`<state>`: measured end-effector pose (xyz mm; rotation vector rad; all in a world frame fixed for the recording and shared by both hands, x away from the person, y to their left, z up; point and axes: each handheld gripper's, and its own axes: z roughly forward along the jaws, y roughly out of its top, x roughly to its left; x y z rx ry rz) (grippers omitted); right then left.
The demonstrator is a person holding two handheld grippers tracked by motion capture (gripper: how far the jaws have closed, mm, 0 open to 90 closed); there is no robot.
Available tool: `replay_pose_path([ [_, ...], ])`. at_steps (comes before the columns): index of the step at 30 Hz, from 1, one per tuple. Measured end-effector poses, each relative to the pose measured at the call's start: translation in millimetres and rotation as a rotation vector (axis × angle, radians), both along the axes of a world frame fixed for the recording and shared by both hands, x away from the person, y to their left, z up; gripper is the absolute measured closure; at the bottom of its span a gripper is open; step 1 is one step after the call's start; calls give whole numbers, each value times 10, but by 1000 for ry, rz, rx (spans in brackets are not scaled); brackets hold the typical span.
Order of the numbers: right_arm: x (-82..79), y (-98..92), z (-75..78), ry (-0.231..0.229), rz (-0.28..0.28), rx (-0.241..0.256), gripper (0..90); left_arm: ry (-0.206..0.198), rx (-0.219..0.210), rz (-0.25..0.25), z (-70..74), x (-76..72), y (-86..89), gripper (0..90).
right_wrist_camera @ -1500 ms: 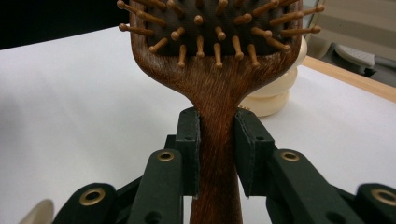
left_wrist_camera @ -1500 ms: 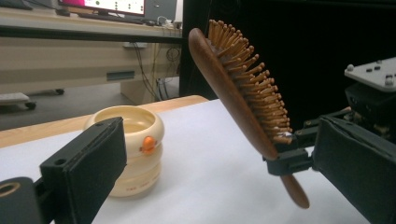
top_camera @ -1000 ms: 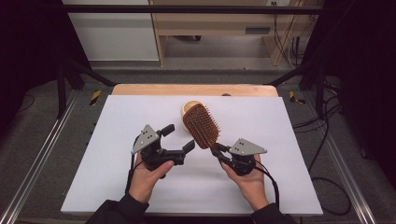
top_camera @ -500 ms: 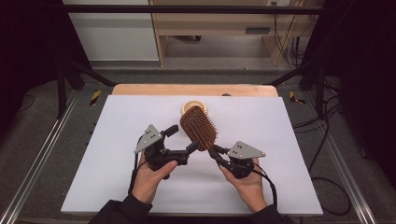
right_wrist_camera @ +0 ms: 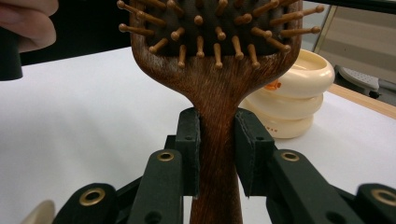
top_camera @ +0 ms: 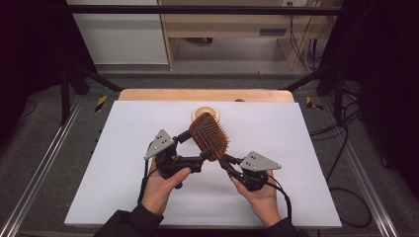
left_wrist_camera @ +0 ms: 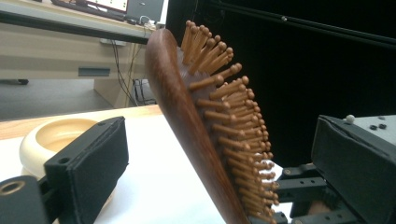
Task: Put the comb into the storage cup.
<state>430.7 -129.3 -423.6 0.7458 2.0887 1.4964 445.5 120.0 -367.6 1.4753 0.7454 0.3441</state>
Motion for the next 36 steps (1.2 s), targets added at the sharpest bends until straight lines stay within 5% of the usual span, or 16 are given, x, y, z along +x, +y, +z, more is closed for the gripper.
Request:
replay_pose_path([
  [22, -54, 90, -32, -20, 21, -10, 729, 94, -128, -33, 30, 100, 28, 205],
  [36, -61, 106, -41, -24, 21, -13, 729, 126, -146, -33, 18, 131, 23, 334],
])
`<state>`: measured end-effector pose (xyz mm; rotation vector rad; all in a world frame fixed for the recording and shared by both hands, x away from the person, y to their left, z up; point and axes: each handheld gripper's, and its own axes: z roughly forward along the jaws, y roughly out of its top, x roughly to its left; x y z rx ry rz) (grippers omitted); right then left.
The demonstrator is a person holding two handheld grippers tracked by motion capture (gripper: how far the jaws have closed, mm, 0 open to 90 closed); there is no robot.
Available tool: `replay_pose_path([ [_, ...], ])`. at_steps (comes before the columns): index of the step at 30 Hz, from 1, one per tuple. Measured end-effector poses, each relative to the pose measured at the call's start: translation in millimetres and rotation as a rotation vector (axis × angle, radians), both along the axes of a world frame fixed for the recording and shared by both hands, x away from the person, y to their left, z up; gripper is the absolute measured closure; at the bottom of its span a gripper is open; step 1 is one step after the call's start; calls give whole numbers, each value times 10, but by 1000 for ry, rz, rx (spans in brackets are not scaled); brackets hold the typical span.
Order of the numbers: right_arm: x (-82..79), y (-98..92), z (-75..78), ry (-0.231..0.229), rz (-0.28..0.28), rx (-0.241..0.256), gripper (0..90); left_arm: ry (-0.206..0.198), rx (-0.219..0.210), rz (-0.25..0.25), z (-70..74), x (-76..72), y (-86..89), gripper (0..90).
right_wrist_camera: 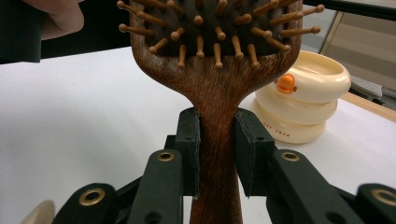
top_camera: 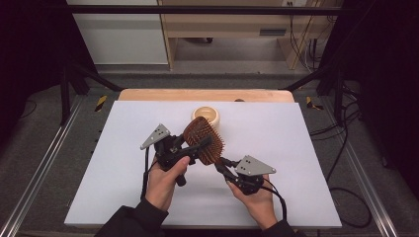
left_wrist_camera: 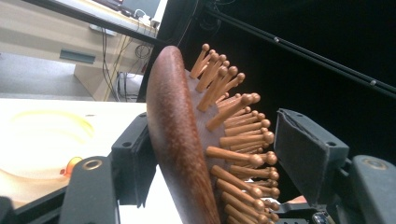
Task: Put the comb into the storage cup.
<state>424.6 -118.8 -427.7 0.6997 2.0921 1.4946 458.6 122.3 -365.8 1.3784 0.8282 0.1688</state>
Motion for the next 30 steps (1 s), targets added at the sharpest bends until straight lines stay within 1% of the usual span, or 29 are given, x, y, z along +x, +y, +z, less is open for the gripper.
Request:
replay_pose_path([
  [4, -4, 10, -5, -4, -2, -5, 729, 20, -11, -1, -9, 12, -4, 352],
  [11, -8, 27, -17, -13, -11, -15, 728, 28, 3, 20, -15, 14, 2, 415],
  [14, -10, 40, -29, -19, -14, -27, 727, 46, 3, 25, -17, 12, 13, 441],
  [15, -9, 43, -34, -18, -14, -27, 727, 55, -7, 23, -18, 14, 17, 453],
  [17, -12, 56, -43, -17, -19, -31, 726, 68, -12, 23, -15, 10, 25, 475],
  [27, -9, 84, -64, -14, -27, -40, 717, 73, -18, 9, -7, 0, 14, 505],
  [29, -10, 86, -65, -16, -25, -34, 690, 70, -14, 12, -4, 1, 17, 506],
  [30, -10, 86, -63, -17, -29, -30, 647, 69, -12, 14, -4, 4, 21, 507],
])
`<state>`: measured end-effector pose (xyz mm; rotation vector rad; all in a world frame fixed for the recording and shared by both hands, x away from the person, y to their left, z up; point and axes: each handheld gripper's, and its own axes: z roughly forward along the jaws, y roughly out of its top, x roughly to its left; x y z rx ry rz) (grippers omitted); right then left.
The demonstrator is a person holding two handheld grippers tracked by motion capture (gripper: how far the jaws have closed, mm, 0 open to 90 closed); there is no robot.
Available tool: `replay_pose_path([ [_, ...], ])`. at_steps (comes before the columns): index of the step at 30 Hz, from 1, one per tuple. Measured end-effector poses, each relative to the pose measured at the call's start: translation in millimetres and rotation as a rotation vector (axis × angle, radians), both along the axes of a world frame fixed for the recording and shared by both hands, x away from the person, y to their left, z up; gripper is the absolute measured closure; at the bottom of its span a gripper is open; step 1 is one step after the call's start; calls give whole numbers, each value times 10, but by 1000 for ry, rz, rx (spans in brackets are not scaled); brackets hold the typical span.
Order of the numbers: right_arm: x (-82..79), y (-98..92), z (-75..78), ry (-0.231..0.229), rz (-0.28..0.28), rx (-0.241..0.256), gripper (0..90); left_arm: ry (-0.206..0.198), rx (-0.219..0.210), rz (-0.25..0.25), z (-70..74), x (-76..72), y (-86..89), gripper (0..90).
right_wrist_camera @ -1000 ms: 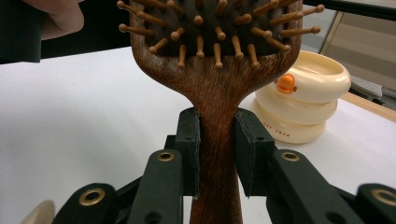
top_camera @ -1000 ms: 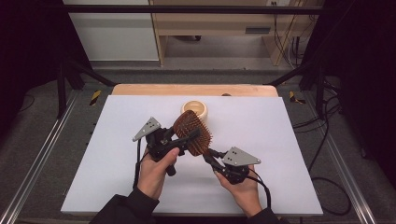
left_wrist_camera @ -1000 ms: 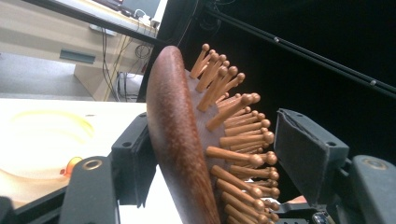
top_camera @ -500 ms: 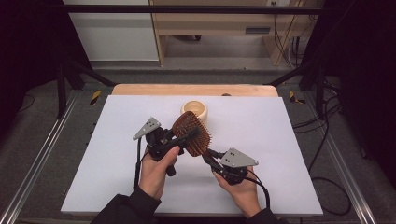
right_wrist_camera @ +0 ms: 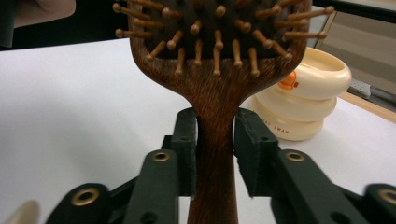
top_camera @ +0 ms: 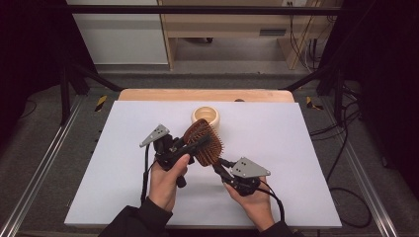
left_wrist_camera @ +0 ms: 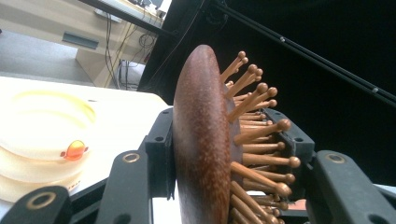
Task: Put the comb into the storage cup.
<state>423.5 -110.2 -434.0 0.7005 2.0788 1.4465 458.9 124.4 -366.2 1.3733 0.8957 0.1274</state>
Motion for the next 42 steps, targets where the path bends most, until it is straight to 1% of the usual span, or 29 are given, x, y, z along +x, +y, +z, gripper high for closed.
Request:
replay_pose_path([
  [3, 24, -3, -8, 13, -15, 9, 490, 3, -7, 10, 5, 11, 28, 507],
  [4, 35, -6, -15, 21, -17, 8, 455, 1, -7, 16, 12, 13, 42, 507],
  [6, 45, -14, -31, 18, -27, 17, 387, -8, 0, 33, 27, 17, 72, 506],
  [8, 61, -8, -39, 18, -25, 26, 303, -16, 2, 52, 37, 23, 107, 506],
  [10, 66, -1, -49, 25, -36, 21, 269, -19, 3, 65, 44, 30, 146, 506],
  [11, 72, 1, -56, 27, -46, 21, 235, -21, 3, 71, 47, 31, 164, 506],
  [13, 86, 9, -64, 14, -65, 14, 176, -29, 10, 82, 54, 29, 198, 505],
  [15, 103, 19, -81, 1, -99, -18, 146, -34, 12, 91, 59, 25, 228, 505],
  [17, 112, 24, -97, 5, -138, -46, 142, -39, 17, 98, 65, 23, 260, 505],
  [19, 122, 13, -116, 12, -144, -53, 130, -46, 23, 107, 74, 20, 291, 505],
  [21, 129, 11, -122, 6, -161, -60, 121, -55, 28, 114, 80, 20, 318, 505],
  [22, 133, 7, -121, 7, -160, -60, 114, -56, 29, 118, 81, 21, 332, 504],
  [24, 142, -23, -114, 18, -137, -46, 105, -54, 28, 121, 82, 26, 363, 505],
  [26, 149, -69, -108, 24, -104, -14, 95, -53, 26, 126, 94, 29, 388, 505],
  [27, 157, -89, -108, 29, -99, -11, 91, -55, 28, 128, 103, 30, 400, 505],
  [29, 169, -120, -115, 37, -115, -19, 97, -60, 28, 130, 129, 22, 424, 504],
  [32, 181, -168, -123, 49, -121, -30, 96, -72, 30, 132, 172, 4, 469, 504],
  [36, 179, -231, -120, 57, -134, -3, 100, -76, 32, 138, 232, 24, 524, 503],
  [42, 190, -335, -154, 18, -198, 0, 119, -91, 25, 153, 322, 46, 602, 503],
])
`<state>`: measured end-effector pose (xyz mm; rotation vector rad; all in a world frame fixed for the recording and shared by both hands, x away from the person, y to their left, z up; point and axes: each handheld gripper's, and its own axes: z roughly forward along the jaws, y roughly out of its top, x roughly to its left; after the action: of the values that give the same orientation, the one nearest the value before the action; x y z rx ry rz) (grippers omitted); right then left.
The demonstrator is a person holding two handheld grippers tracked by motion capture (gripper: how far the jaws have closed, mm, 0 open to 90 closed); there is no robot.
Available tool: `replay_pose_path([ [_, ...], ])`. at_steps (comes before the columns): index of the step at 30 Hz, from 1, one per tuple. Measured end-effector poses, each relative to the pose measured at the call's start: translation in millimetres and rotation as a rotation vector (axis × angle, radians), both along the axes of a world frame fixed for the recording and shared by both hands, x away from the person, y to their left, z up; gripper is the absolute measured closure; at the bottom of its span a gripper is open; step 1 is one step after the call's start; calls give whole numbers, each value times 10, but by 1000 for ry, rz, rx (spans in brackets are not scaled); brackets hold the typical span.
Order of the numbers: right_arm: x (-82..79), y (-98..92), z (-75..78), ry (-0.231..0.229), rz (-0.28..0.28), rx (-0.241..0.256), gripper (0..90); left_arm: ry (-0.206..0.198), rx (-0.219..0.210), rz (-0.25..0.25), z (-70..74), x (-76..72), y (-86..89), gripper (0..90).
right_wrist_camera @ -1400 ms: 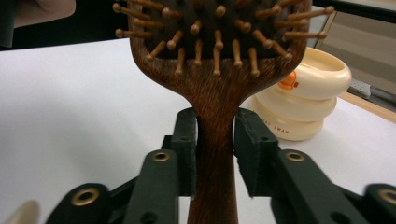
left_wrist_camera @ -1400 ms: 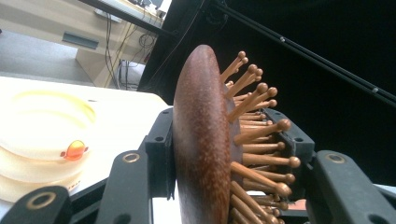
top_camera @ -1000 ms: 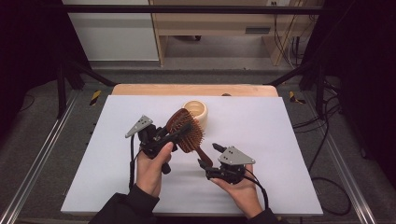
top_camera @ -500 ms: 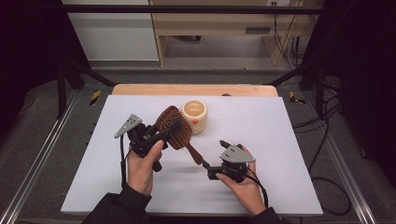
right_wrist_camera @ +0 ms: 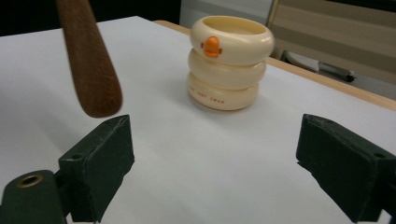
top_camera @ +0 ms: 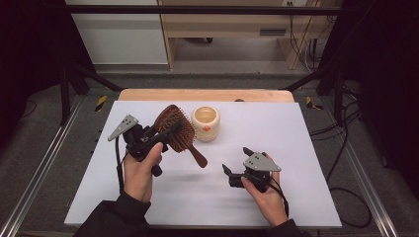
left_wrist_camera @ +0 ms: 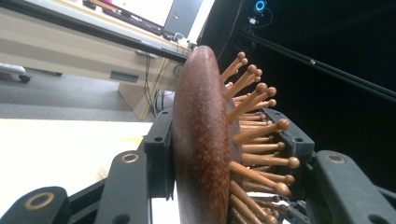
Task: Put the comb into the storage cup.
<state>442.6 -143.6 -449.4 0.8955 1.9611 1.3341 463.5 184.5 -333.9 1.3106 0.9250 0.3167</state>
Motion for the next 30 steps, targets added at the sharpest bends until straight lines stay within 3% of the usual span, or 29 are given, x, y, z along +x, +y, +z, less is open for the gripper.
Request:
replay_pose_path([
  [14, 3, -316, 19, 21, -47, 42, 96, -10, 1, 17, 179, 52, 84, 502],
  [30, -125, -669, -36, 30, -82, 73, 74, -21, 13, 22, 410, 149, 89, 502],
])
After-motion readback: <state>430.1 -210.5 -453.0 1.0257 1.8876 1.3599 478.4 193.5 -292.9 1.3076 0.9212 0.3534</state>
